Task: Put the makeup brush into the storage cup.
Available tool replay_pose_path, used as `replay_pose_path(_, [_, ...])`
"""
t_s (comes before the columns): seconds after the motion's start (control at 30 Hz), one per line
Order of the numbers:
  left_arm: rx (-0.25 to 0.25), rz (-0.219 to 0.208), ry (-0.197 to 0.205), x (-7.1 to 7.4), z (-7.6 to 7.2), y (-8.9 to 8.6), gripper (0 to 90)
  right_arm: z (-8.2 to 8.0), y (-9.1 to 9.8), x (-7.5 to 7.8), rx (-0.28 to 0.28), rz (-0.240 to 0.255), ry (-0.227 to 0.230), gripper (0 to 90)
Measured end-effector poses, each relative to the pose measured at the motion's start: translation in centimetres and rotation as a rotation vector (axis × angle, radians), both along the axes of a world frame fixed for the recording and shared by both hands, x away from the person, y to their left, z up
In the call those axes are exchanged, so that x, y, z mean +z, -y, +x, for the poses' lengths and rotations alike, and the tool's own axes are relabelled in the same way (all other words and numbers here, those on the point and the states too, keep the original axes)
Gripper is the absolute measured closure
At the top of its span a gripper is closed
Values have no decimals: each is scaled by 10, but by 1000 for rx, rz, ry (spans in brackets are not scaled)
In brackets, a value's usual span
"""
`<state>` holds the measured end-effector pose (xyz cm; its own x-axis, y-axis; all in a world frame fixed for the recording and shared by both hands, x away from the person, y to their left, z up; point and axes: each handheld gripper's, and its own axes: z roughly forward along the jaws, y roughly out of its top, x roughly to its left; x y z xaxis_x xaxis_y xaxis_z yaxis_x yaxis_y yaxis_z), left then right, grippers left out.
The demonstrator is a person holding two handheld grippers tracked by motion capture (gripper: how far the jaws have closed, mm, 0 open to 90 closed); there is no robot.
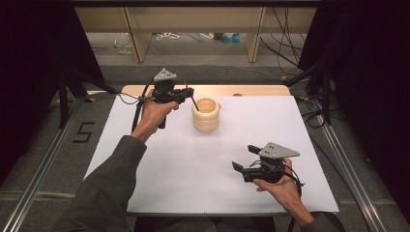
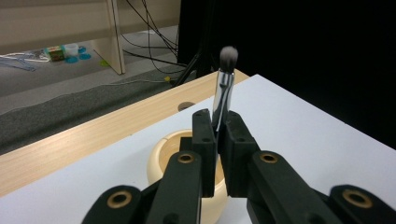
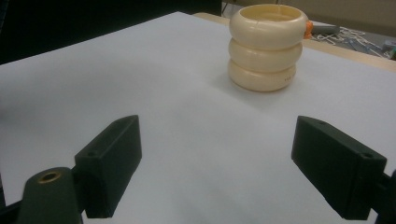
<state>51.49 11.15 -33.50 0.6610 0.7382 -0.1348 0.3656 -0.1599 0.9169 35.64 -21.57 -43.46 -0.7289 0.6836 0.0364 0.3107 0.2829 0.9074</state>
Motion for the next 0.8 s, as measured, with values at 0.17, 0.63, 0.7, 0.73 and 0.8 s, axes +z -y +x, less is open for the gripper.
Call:
replay_pose_path(0.17, [0, 1, 0, -1, 4, 3, 847, 0, 0, 0, 0, 0, 0, 171])
replay_pose_path(0.63, [12, 4, -5, -6, 14, 13, 847, 0, 0, 0, 6, -1, 2, 171])
replay_pose_path(0.7, [12, 2, -7, -6, 15, 14, 847, 0, 0, 0, 7, -1, 3, 172])
replay_pose_path(0.73, [14, 4, -7, -6, 16, 15, 847, 0, 0, 0, 8, -1, 3, 171])
replay_pose_path(0.8, [11, 7, -8, -6, 17, 17, 847, 0, 0, 0, 8, -1, 2, 172])
